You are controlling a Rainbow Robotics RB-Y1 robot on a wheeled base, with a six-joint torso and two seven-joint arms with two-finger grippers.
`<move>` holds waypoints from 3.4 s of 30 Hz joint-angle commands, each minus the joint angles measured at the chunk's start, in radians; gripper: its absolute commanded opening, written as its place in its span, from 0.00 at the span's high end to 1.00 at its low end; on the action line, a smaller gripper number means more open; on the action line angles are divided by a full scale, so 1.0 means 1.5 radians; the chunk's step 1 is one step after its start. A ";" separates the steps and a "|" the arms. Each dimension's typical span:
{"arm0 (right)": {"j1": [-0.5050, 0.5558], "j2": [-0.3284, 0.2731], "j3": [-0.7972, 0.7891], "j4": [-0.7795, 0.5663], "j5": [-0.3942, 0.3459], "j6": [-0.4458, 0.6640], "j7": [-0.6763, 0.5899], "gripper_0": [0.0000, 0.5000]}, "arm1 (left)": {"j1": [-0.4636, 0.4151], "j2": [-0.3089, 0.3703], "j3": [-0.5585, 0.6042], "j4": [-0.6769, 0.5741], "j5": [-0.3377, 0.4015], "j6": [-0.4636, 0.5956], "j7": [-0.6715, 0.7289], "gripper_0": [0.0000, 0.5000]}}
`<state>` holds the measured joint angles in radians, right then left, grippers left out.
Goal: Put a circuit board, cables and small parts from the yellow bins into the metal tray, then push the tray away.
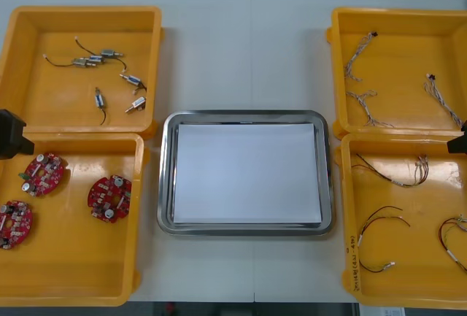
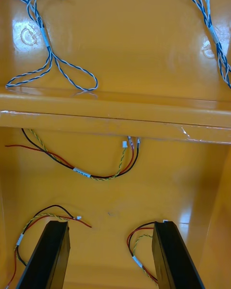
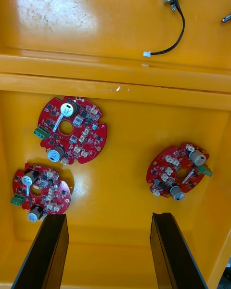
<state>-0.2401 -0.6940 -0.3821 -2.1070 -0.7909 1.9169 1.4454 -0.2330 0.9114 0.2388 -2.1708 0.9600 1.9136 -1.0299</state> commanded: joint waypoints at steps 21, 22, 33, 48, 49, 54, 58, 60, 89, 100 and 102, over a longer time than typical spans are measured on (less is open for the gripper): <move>0.009 -0.027 -0.019 -0.008 0.006 0.002 -0.012 0.00 | 0.010 0.024 0.020 -0.018 0.004 0.004 -0.068 0.00; 0.009 -0.027 -0.019 -0.008 0.006 0.002 -0.012 0.00 | 0.010 0.024 0.020 -0.018 0.004 0.004 -0.068 0.00; 0.008 -0.036 -0.026 -0.026 0.005 0.002 -0.013 0.00 | 0.014 0.007 0.011 -0.006 0.000 0.004 -0.062 0.00; 0.111 -0.034 -0.037 -0.040 0.014 0.002 -0.009 0.00 | 0.008 0.008 0.061 -0.004 -0.020 0.004 -0.027 0.00; 0.122 -0.034 -0.037 -0.042 0.016 0.002 -0.008 0.00 | 0.008 0.007 0.065 -0.002 -0.026 0.004 -0.022 0.00; 0.151 -0.034 -0.038 -0.047 0.020 -0.010 -0.014 0.00 | 0.008 0.014 0.062 -0.002 -0.061 0.004 0.029 0.00; 0.171 -0.030 -0.038 -0.047 0.016 -0.017 -0.007 0.00 | 0.005 0.020 0.058 0.034 -0.062 0.004 0.058 0.00; 0.183 -0.029 -0.037 -0.047 0.014 -0.029 -0.006 0.00 | 0.004 0.019 0.063 0.048 -0.064 0.004 0.060 0.00; 0.351 -0.027 0.039 -0.046 0.013 -0.273 0.105 0.00 | 0.049 -0.069 0.163 0.059 -0.155 -0.003 0.298 0.00; 0.423 -0.026 0.045 -0.046 0.009 -0.352 0.240 0.00 | 0.093 -0.134 0.147 0.025 -0.239 -0.072 0.434 0.00; 0.429 -0.026 0.048 -0.047 0.009 -0.357 0.244 0.00 | 0.106 -0.139 0.139 0.016 -0.251 -0.085 0.445 0.00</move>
<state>0.3616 -0.7019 -0.3333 -2.1492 -0.7710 1.3983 1.7817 -0.1305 0.7215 0.4538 -2.0931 0.6192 1.8179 -0.3957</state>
